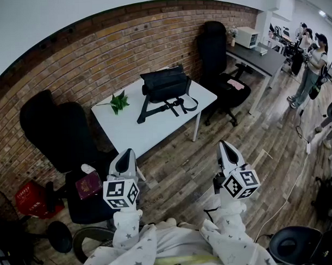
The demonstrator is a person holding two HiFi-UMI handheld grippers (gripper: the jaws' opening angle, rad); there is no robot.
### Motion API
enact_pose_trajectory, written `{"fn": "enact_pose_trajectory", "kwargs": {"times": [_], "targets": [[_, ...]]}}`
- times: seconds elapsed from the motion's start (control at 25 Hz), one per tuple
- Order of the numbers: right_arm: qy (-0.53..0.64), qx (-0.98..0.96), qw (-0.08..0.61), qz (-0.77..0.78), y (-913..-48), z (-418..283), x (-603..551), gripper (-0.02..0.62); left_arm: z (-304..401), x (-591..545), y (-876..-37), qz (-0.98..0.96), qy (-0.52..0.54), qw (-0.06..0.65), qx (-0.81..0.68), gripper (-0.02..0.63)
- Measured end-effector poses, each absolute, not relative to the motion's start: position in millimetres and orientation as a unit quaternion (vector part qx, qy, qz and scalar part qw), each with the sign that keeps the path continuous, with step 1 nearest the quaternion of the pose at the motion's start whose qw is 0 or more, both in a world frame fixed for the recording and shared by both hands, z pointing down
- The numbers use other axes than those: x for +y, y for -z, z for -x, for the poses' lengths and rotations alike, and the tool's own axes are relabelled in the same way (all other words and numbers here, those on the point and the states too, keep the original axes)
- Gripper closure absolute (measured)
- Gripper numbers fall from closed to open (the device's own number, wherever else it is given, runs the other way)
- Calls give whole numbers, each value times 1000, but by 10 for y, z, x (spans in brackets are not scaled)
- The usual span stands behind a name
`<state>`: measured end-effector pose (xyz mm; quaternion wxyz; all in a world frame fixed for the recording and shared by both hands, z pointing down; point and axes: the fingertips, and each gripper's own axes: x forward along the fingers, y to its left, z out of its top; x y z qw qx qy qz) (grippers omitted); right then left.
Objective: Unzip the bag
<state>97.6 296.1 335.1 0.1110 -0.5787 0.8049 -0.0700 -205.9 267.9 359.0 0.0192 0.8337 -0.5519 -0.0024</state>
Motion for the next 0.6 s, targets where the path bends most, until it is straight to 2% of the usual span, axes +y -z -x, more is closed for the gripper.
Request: {"fn": "enact_pose_trajectory", "kwargs": {"times": [0.6], "targets": [[72, 807, 128, 572, -3354, -1092, 3109, 597, 1949, 2833, -3545, -836, 10, 14, -548, 607]]}}
